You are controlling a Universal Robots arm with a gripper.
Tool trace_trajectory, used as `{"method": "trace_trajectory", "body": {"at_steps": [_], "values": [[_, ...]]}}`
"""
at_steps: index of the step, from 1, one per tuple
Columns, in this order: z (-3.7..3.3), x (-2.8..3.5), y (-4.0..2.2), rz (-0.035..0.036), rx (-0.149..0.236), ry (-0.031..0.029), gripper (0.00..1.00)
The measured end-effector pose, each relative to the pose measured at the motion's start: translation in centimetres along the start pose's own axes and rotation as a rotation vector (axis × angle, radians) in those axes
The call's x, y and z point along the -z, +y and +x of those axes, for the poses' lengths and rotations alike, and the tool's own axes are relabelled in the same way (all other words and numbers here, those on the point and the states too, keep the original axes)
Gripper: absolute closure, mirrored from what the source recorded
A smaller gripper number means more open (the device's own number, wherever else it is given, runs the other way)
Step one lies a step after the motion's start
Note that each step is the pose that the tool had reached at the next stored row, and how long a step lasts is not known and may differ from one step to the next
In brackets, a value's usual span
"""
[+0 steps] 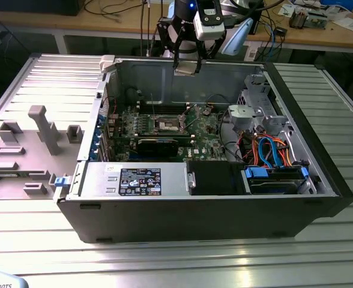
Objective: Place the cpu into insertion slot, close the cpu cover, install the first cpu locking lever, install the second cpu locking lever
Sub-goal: 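Place the cpu into insertion slot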
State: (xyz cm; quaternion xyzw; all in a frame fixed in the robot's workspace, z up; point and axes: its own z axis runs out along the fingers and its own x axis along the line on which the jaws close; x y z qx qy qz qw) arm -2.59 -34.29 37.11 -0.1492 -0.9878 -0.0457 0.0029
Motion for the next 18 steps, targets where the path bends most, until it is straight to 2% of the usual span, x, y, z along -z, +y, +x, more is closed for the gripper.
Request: {"method": "trace_trajectory", "body": {"at_steps": [15, 18], "values": [[0.16, -0.01, -0.05, -0.0012, -0.066, -0.0059, 0.46], [0.16, -0.01, -0.05, -0.0013, -0.07, -0.0063, 0.46]]}}
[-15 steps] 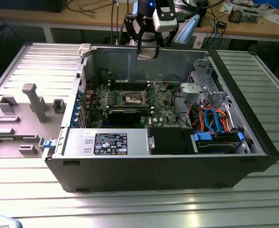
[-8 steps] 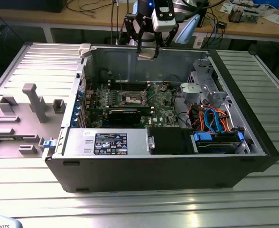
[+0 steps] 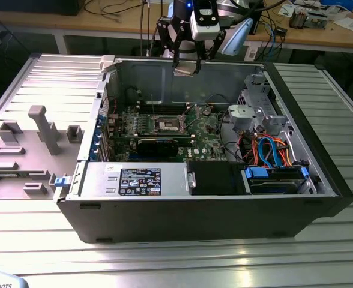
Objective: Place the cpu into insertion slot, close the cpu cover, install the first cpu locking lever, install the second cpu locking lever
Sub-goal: 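Place the cpu into insertion slot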
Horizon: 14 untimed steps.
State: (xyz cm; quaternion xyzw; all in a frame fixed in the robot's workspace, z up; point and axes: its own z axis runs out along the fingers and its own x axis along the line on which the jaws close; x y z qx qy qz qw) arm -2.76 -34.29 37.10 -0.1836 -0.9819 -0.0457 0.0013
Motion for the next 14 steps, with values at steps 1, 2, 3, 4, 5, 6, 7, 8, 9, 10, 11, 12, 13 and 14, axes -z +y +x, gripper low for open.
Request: {"method": "trace_trajectory", "body": {"at_steps": [1, 2, 3, 4, 5, 6, 7, 8, 9, 10, 11, 12, 13, 14], "values": [[0.0, 0.0, 0.0, 0.0, 0.0, -0.0001, 0.46], [0.0, 0.0, 0.0, 0.0, -0.001, 0.0, 0.46], [0.0, 0.0, 0.0, 0.0, -0.001, 0.0, 0.46], [0.0, 0.0, 0.0, 0.0, -0.001, -0.0001, 0.46], [0.0, 0.0, 0.0, 0.0, -0.001, -0.0001, 0.46], [0.0, 0.0, 0.0, 0.0, -0.001, -0.0001, 0.46], [0.0, 0.0, 0.0, 0.0, -0.001, -0.0001, 0.46], [0.0, 0.0, 0.0, 0.0, -0.001, -0.0001, 0.46], [0.0, 0.0, 0.0, 0.0, -0.001, -0.0001, 0.46], [0.0, 0.0, 0.0, 0.0, -0.001, -0.0001, 0.46], [0.0, 0.0, 0.0, -0.0001, -0.002, -0.0001, 0.46], [0.0, 0.0, 0.0, 0.0, -0.003, -0.0003, 0.46], [0.0, 0.0, 0.0, -0.0002, -0.008, -0.0007, 0.46], [0.0, 0.0, 0.0, -0.0003, -0.013, -0.0012, 0.46]]}}
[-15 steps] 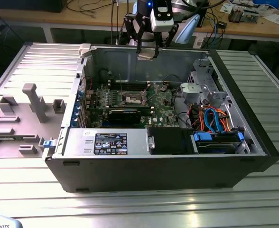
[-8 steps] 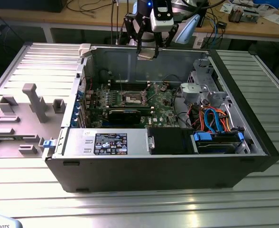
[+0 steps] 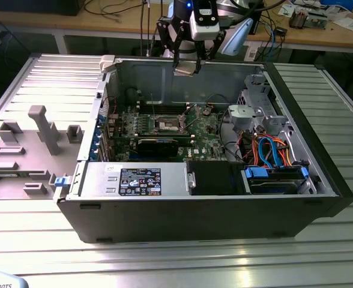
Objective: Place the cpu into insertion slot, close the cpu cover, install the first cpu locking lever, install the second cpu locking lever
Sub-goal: 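Place the cpu into insertion slot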
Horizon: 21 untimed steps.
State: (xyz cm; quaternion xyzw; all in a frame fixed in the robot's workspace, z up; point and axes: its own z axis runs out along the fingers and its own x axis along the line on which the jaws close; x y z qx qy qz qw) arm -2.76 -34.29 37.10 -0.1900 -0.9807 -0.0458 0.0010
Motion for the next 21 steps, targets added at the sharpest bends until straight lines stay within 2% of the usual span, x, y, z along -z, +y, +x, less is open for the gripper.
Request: {"method": "trace_trajectory", "body": {"at_steps": [2, 7, 15, 17, 21], "values": [[0.0, 0.0, 0.0, -0.0003, -0.016, -0.0014, 0.46], [0.0, -0.01, 0.0, -0.0017, -0.085, -0.0076, 0.46], [0.0, 0.0, 0.0, -0.0018, -0.093, -0.0083, 0.46], [0.0, 0.0, 0.0, -0.0025, -0.131, -0.0118, 0.46], [0.01, -0.01, 0.0, -0.0034, -0.176, -0.0158, 0.46]]}}
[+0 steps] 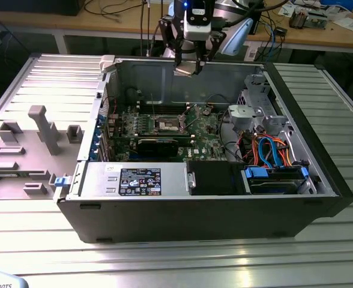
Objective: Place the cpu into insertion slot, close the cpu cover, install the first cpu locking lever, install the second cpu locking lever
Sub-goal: 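Place the cpu into insertion slot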
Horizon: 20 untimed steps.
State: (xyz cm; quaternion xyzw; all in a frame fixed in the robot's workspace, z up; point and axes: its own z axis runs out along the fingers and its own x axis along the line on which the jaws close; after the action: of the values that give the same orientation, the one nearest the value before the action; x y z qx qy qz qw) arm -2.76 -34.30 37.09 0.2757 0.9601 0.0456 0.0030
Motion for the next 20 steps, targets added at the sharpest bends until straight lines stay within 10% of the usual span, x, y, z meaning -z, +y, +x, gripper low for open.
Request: {"method": "trace_trajectory", "body": {"at_steps": [20], "values": [[0.07, -0.02, -0.05, -0.0038, -0.195, -0.0175, 0.46]]}}
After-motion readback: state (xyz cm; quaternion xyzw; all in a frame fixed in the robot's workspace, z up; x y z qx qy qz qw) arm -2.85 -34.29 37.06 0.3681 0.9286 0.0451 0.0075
